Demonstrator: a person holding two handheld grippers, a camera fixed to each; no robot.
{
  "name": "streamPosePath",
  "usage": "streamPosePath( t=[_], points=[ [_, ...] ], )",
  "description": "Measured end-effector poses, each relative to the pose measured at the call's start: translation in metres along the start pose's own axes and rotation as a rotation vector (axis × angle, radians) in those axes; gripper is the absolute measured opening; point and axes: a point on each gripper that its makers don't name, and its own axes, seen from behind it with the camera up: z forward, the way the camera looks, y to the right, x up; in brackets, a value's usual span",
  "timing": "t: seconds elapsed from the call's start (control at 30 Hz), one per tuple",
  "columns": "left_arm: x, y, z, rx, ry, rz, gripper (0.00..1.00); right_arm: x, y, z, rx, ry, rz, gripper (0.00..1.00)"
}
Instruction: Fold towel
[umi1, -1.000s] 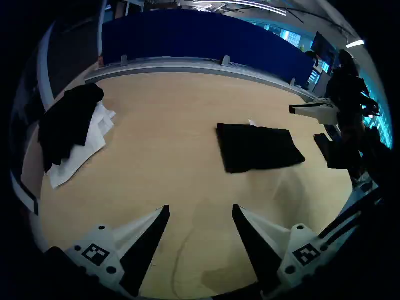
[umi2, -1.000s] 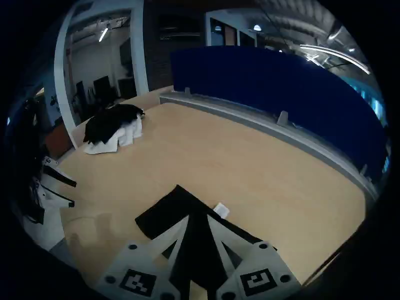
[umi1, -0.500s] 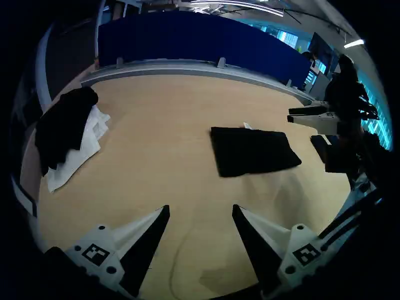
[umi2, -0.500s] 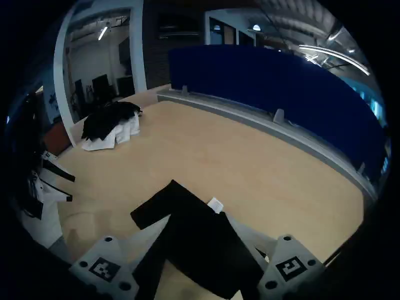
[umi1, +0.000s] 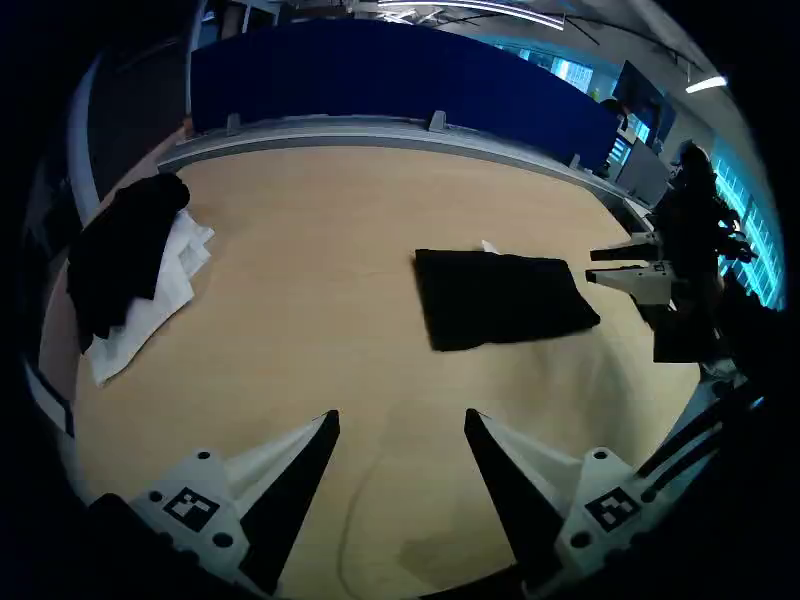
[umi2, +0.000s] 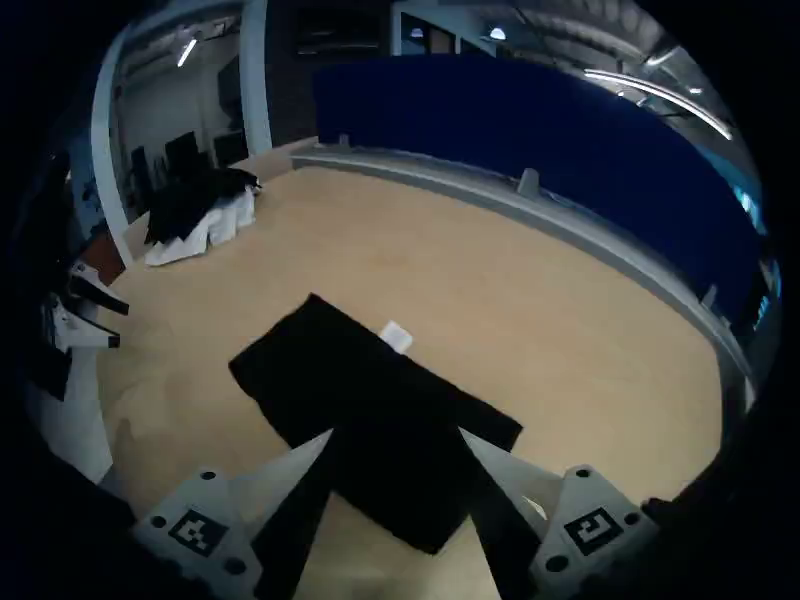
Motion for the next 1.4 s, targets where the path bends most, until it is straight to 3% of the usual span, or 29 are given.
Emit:
streamPosePath(
  t=[0.27, 0.47, 0.57, 0.73, 0.9, 1.03, 1.4],
  points=[
    [0.0, 0.004, 0.002, -0.004, -0.006, 0.015, 0.93, -0.072, 0.015, -0.009, -0.022, -0.117, 0.019, 0.8],
    [0.002, 0.007, 0.003, -0.011, -0.007, 0.021, 0.93, -0.1, 0.019, -0.008, -0.022, -0.167, 0.035, 0.78],
    [0.002, 0.008, 0.004, -0.012, -0.009, 0.028, 0.93, -0.107, 0.018, -0.006, -0.013, -0.18, 0.042, 0.68],
    [0.003, 0.01, 0.005, -0.016, -0.012, 0.034, 0.93, -0.111, 0.017, -0.003, -0.006, -0.187, 0.042, 0.41],
    [0.004, 0.013, 0.004, -0.02, -0.012, 0.039, 0.93, -0.111, 0.018, -0.002, -0.009, -0.185, 0.044, 0.27],
    [0.003, 0.013, 0.005, -0.02, -0.013, 0.043, 0.93, -0.11, 0.021, -0.001, -0.021, -0.183, 0.044, 0.08],
    [0.0, 0.01, 0.008, -0.018, -0.017, 0.043, 0.93, -0.1, 0.023, -0.003, -0.026, -0.177, 0.029, 0.05]
  ],
)
